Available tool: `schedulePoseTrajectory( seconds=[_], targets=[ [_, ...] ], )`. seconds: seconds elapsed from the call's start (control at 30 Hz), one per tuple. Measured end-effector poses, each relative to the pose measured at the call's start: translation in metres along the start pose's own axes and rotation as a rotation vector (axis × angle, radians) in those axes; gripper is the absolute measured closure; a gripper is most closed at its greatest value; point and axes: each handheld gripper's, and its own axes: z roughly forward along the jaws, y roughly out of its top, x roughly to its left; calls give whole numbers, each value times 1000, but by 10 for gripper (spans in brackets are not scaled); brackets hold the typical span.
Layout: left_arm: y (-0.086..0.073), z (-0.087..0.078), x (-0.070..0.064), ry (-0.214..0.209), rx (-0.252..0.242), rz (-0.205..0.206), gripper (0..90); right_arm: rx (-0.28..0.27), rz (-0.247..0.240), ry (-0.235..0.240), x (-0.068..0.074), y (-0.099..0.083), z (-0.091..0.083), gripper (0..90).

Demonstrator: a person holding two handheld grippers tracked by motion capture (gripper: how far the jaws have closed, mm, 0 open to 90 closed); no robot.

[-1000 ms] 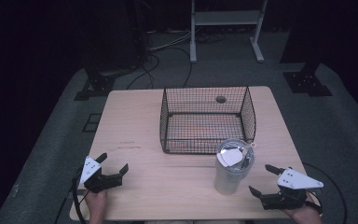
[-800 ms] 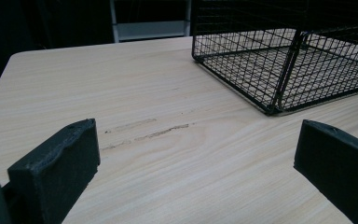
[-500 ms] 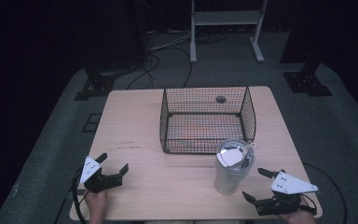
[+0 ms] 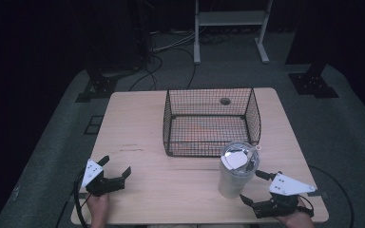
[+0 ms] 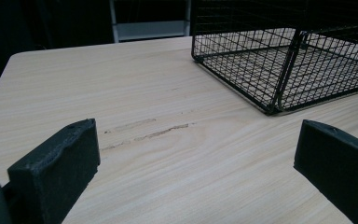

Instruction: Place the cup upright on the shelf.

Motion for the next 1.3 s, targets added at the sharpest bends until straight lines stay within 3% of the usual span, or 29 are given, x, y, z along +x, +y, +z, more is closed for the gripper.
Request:
schedulePoseTrajectory(
  seconds=[0.47,0.83,1.3],
  targets=[
    [0,0,0,0,-3,-2,0,-30,29,10,-2,6,16,78],
    [0,0,0,0,-3,-5,0,-37,23,-3,-3,7,29,77],
    [0,0,0,-1,-3,-3,0,-95,42,-14,-4,7,43,77]
  ],
)
